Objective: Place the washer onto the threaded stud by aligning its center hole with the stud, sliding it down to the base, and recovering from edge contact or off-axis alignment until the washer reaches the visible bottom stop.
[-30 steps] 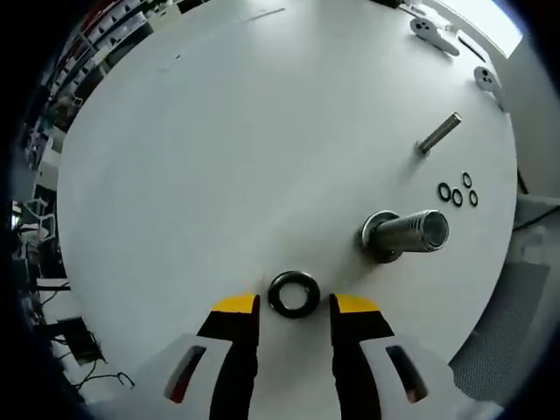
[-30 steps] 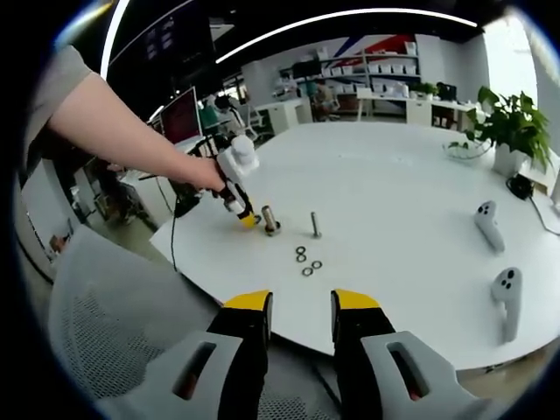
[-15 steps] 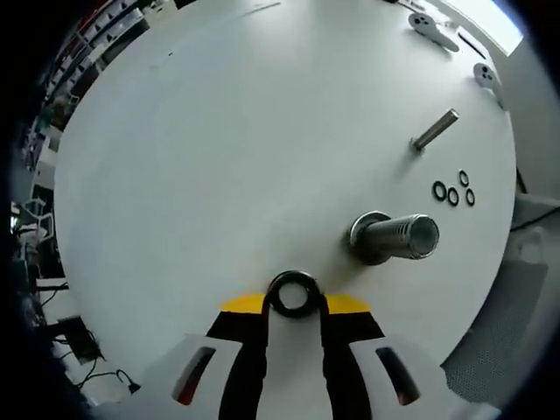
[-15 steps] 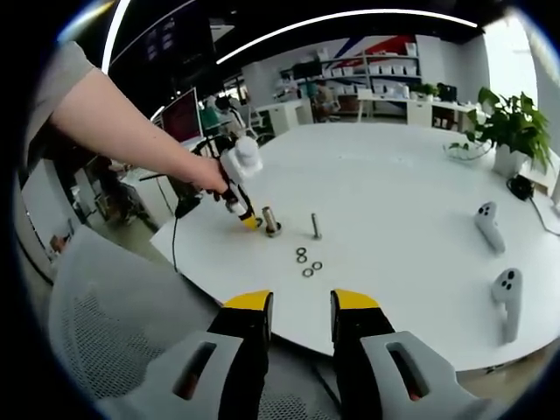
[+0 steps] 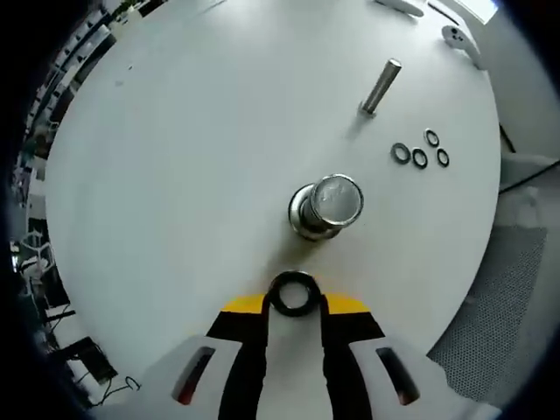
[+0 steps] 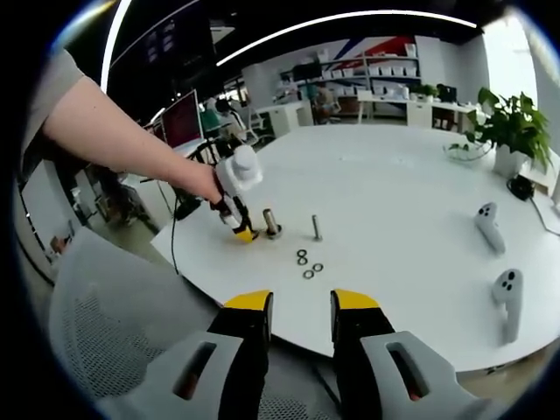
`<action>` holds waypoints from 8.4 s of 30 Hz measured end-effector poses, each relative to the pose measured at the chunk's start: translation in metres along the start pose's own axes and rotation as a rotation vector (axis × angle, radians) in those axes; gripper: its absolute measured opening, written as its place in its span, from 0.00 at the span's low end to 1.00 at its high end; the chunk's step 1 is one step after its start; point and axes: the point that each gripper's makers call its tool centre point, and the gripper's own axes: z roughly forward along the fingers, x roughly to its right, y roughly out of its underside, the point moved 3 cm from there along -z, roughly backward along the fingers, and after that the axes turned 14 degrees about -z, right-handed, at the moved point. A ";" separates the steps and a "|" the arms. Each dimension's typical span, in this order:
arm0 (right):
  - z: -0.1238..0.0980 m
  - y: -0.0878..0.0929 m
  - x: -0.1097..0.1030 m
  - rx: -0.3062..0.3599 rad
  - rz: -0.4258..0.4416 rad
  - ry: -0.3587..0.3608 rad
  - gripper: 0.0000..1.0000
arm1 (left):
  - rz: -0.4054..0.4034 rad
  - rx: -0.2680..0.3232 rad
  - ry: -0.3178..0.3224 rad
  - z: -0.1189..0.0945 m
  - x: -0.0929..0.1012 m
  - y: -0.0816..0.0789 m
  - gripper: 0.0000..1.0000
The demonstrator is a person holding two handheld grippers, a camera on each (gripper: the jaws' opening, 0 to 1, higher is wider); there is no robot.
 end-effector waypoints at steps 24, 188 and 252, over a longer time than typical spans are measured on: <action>-0.001 0.000 0.001 0.006 0.005 0.010 0.29 | -0.128 0.049 0.007 0.001 0.001 -0.003 0.23; 0.001 0.007 -0.002 -0.049 -0.019 -0.006 0.28 | -0.283 0.706 0.118 -0.105 0.034 0.002 0.30; -0.001 0.023 0.007 -0.147 -0.006 0.048 0.27 | -0.349 0.927 0.219 -0.175 0.079 0.130 0.35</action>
